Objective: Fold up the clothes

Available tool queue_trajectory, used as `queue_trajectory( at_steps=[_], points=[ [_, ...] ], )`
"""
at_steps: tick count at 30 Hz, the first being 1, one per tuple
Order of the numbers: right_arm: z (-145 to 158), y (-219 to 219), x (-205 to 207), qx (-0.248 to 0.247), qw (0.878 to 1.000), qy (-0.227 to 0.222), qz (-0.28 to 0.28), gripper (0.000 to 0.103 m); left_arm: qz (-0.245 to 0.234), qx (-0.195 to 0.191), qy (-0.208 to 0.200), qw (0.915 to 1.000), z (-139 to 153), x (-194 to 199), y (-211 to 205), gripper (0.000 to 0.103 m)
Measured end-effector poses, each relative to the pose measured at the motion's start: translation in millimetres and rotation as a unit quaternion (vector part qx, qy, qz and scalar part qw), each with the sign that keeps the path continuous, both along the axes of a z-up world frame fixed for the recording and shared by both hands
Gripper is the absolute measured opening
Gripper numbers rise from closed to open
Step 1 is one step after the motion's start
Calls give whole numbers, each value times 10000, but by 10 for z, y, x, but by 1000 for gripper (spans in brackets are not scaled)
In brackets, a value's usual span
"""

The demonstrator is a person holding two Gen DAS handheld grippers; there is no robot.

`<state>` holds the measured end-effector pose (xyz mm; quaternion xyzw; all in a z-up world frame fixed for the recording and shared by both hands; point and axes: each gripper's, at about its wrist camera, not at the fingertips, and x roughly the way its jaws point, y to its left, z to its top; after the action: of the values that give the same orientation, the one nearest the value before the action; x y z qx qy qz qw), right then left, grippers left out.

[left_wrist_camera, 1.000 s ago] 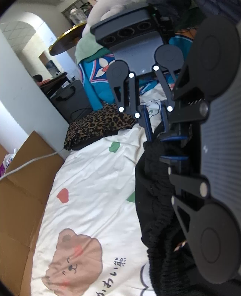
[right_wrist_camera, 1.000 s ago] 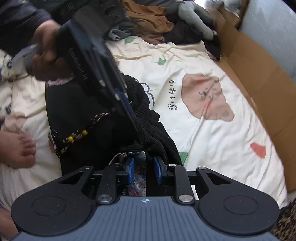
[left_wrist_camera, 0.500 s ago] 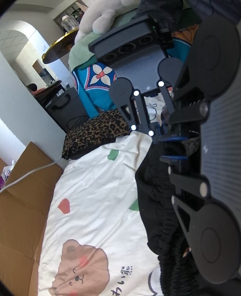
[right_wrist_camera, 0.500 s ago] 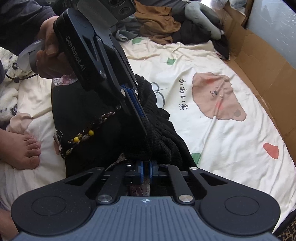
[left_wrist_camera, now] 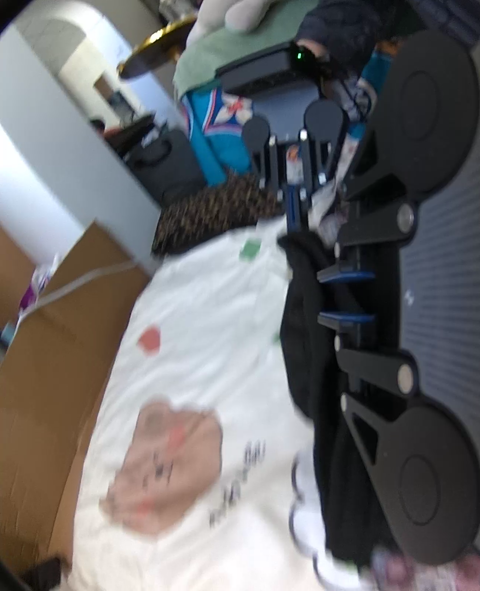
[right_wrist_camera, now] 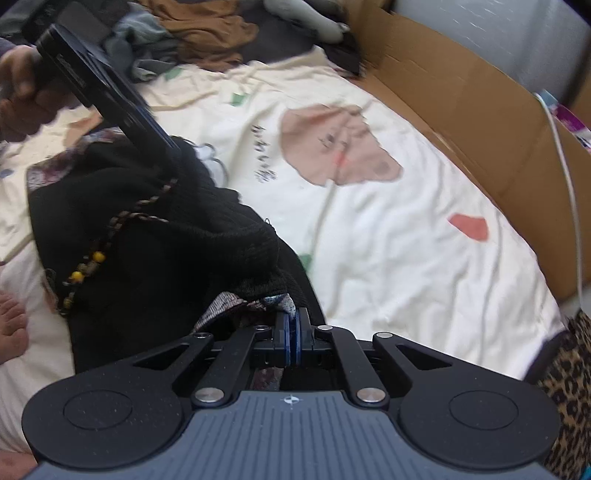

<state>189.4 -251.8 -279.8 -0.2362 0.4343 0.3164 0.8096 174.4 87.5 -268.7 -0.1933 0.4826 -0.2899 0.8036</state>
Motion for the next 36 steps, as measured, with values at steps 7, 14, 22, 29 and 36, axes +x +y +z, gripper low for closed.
queue_trajectory(
  at_steps=[7,14,22,29,36],
  points=[
    [-124,-59,80,-208,9979,175,-590,0,743,1036,225,9916,-11,-65,596,19],
    [-224,-148,163,-229,9937,324,-1050,0,1325,1968,239,9712,-222,-15,952,19],
    [-279,-145,173,-241,9927,474,-1085,0,1164,1820,380,9756,-487,-122,893,34],
    [-320,-132,171,-268,9925,573,-1044,0,1116,2036,452,9716,-638,-185,766,42],
    [-380,-154,155,-308,9912,705,-1075,1,821,1857,426,9782,-580,-254,672,47]
  ],
)
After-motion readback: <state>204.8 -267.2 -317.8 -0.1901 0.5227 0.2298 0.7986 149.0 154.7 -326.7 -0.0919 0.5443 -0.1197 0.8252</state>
